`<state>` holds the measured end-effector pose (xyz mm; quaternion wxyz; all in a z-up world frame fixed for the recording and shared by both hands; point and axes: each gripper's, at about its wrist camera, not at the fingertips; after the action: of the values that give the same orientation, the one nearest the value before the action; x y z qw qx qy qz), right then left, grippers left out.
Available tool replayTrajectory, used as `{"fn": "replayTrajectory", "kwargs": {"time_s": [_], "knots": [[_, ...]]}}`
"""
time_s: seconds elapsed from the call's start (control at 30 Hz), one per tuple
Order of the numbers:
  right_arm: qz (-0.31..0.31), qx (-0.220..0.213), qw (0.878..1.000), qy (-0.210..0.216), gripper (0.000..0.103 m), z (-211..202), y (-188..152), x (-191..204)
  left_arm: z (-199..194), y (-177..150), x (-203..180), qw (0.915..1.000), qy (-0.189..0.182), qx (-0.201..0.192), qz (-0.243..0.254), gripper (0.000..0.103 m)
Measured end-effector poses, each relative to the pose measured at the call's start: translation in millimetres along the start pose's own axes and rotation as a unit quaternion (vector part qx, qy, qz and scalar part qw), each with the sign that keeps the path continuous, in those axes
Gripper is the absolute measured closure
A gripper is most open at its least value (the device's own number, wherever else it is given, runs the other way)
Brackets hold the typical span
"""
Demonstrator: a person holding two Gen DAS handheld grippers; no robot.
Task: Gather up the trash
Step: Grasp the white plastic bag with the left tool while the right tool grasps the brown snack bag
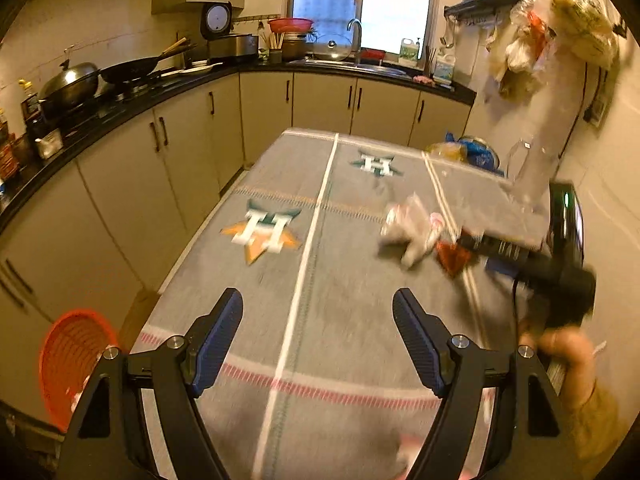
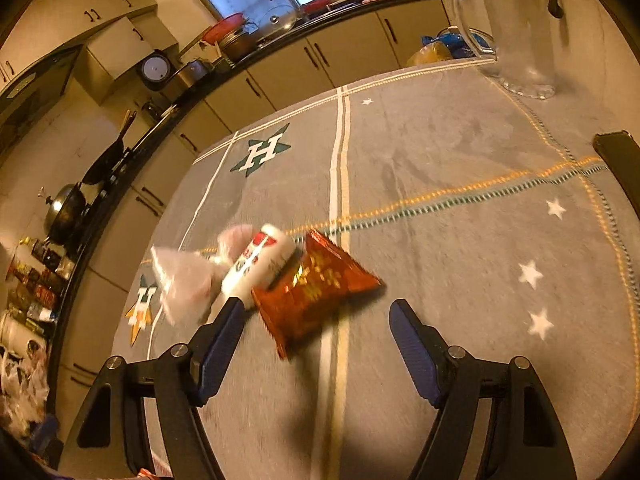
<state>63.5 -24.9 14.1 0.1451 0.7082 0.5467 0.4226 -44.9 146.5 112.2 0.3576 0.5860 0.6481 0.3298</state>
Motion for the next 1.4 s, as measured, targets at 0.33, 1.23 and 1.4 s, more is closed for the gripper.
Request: {"fn": "replayTrajectory", "kwargs": {"time_s": [0.33, 1.23, 1.4], "knots": [[-0.028, 0.005, 1.0, 0.009, 0.066, 12.6, 2.8, -1.9, 100.1, 42.1, -35.1, 0.9947, -0.07, 0.057, -0.049, 0.026], [0.019, 0.006, 0.998, 0.056, 0.057, 3.6, 5.4, -33.8, 90.2, 17.5, -46.5, 0.9901, -0.085, 0.089, -0.068, 0.071], [0.017, -0.022, 0.998, 0.056, 0.035, 3.8, 6.6, -28.4, 54.7, 0.0, -34.0, 0.9907, -0.078, 0.081, -0.076, 0.071]]}}
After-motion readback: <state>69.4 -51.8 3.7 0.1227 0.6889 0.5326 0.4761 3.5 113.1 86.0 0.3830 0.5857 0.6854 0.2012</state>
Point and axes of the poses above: each gripper's, at about its wrist camera, not at the fingertips, and z roughly the way its jaws point, x to its left, y to its top, and after that the axes turned 11 degrees about -x, right-handed
